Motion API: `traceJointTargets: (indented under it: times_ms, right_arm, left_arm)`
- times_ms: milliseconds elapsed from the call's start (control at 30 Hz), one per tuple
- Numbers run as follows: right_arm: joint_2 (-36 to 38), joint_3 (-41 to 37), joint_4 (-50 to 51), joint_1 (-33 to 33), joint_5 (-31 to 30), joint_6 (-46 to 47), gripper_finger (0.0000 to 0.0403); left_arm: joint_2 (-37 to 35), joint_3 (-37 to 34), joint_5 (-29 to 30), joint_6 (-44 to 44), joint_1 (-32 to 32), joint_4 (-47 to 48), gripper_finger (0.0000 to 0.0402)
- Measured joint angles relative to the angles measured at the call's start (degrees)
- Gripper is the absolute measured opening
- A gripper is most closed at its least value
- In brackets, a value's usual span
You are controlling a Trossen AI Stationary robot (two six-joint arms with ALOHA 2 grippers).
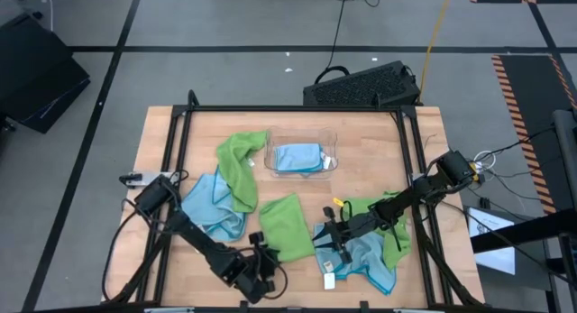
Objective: Fold microfiber towels
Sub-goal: Fold the bottom left green microfiber cloth
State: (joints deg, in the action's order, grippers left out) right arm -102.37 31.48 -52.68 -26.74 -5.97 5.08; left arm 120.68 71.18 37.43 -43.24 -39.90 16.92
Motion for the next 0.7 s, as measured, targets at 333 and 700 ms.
traceJointTargets:
  times_ms: [333, 700]
  right_arm:
    - [0.0, 2.14, 2.14, -1.98, -4.97, -0.58, 0.0105]
    - [0.0, 11.88, 17.88, -4.82, -14.69, -10.34, 0.0182]
  left_arm:
    - [-1.95, -0.42, 1.42, -3.26, 0.9, 4.33, 0.0018]
    - [-7.93, -0.42, 3.02, -7.79, 1.29, 8.48, 0.0016]
